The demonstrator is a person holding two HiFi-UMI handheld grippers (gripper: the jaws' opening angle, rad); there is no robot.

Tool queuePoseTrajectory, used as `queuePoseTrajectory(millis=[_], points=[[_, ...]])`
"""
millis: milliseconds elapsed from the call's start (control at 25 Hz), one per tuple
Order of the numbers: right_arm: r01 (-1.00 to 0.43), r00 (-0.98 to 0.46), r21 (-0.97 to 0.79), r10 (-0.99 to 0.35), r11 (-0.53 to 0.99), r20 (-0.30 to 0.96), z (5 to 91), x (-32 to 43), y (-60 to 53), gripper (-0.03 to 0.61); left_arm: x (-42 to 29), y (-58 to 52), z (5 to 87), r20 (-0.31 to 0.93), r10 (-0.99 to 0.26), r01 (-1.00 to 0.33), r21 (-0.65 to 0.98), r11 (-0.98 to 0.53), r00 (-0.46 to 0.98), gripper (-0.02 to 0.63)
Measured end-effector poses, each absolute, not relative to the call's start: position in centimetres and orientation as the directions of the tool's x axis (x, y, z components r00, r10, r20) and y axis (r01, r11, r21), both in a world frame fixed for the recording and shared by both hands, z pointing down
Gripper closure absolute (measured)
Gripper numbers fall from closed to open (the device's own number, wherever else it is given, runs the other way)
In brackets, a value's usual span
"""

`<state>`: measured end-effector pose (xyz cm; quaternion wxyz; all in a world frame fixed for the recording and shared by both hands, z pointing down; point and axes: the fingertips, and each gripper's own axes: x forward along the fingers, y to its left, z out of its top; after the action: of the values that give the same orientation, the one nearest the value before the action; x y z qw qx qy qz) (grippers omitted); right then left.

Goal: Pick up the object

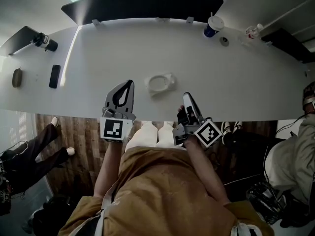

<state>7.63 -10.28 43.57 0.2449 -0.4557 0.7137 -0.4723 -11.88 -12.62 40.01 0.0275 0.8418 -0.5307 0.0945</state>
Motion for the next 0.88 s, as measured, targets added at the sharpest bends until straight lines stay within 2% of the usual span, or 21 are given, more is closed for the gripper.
queuePoseTrajectory(millis=[360, 600, 880], points=[[-0.313, -0.548, -0.949, -0.822, 0.026, 0.158, 48.2, 6.0, -9.6, 0.568, -11.3, -12.5, 41.4, 0.216, -0.878, -0.892, -0.057, -0.448, 0.427, 0.607], [-0.063, -0.582, -0.993, -0.805, -0.098, 0.116, 51.2, 4.2, -9.0, 0.566, -12.2, -12.3, 42.3, 0.235, -0.880, -0.900, -0.043, -0.434, 0.414, 0.607], [-0.039, -0.577, -0.985, -0.801, -0.171, 0.162, 53.6, 3.6, -9.0, 0.523, -13.0, -12.5, 43.5, 0.258, -0.872, -0.898, -0.032, -0.438, 0.416, 0.607]])
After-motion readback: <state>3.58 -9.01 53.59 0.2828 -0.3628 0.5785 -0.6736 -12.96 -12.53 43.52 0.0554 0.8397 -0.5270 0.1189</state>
